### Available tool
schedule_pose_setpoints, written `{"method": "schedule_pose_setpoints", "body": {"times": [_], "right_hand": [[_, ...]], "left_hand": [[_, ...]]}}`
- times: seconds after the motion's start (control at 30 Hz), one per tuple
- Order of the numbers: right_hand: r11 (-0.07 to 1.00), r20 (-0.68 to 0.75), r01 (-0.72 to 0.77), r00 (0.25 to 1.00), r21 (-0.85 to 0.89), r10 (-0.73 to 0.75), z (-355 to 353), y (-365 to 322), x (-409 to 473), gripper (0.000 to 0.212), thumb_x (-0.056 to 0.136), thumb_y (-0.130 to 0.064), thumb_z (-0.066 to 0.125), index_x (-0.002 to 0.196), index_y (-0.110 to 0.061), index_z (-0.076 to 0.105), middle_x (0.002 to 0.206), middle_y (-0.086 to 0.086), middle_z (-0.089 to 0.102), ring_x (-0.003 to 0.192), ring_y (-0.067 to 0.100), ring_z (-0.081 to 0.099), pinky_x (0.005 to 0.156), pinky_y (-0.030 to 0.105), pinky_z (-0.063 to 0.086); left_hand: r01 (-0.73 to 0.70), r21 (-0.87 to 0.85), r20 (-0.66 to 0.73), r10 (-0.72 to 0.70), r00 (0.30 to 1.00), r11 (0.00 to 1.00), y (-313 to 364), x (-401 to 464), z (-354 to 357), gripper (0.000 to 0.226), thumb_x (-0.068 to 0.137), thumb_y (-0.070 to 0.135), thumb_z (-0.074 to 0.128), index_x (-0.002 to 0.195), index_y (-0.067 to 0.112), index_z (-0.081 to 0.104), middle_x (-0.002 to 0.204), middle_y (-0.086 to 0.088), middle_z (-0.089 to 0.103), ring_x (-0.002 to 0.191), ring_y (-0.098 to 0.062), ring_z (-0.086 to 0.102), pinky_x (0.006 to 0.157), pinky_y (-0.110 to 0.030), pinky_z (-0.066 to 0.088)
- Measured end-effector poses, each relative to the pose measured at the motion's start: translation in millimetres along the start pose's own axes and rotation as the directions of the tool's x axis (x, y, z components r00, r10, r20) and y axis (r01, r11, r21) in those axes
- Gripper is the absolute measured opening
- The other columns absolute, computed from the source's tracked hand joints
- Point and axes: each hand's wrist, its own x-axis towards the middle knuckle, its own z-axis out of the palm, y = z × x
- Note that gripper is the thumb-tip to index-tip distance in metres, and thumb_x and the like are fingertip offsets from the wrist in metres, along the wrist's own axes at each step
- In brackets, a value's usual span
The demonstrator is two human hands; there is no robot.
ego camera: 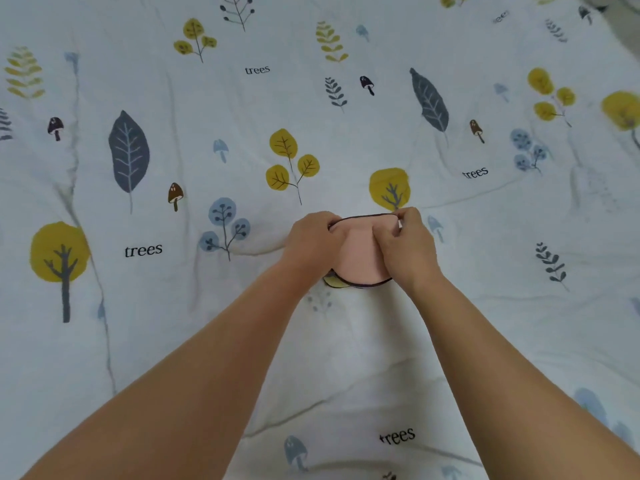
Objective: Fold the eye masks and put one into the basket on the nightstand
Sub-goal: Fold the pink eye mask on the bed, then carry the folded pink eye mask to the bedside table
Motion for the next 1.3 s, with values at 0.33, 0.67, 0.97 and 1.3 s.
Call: {"method": "schedule_pose_setpoints", "body": {"times": [0.33,0.67,0.97,1.3], "right_hand": [[0.993,0.105,-0.087,0.99,-0.082,0.096,18.7,18.0,12.4,0.068,0.084,-0.037,0.058,0.14,-0.01,0.029,0.14,0.016,0.04,0.126,0.032,0.044,0.106,0.046,0.038],[0.99,0.18,-0.141,0.975,0.032,0.133,20.5,0.7,-13.4,0.045,0.082,-0.033,0.06,0.117,-0.008,0.047,0.117,0.012,0.06,0.107,0.03,0.055,0.091,0.042,0.047],[1.0,0.292,-0.003,0.957,0.012,-0.001,-16.2,-57.0,-80.3,0.034,0.078,-0.038,0.062,0.099,-0.014,0.051,0.09,-0.001,0.058,0.082,0.017,0.055,0.061,0.026,0.044],[0.972,0.385,0.225,0.905,-0.069,-0.182,-59.8,-143.7,-171.7,0.031,0.078,-0.036,0.06,0.098,-0.014,0.05,0.095,0.004,0.059,0.088,0.024,0.058,0.07,0.031,0.045]], "left_hand": [[0.143,0.174,0.139,-0.168,0.976,0.974,-23.7,10.2,11.7,0.04,0.093,0.031,0.036,0.124,0.012,0.053,0.126,-0.018,0.056,0.117,-0.035,0.05,0.101,-0.044,0.042],[0.217,0.037,0.181,-0.221,0.958,0.975,-9.6,-14.2,-9.0,0.031,0.091,0.021,0.039,0.113,0.004,0.052,0.118,-0.019,0.059,0.108,-0.033,0.054,0.088,-0.035,0.043],[0.191,-0.037,0.168,-0.183,0.969,0.981,15.5,-85.8,-80.4,0.027,0.091,0.021,0.036,0.112,0.015,0.053,0.093,-0.007,0.057,0.072,-0.019,0.052,0.044,-0.021,0.039],[0.154,-0.047,-0.024,-0.155,0.988,0.987,47.2,-188.4,-161.2,0.026,0.087,0.018,0.039,0.106,0.017,0.057,0.107,-0.008,0.062,0.089,-0.017,0.053,0.067,-0.026,0.041]]}}
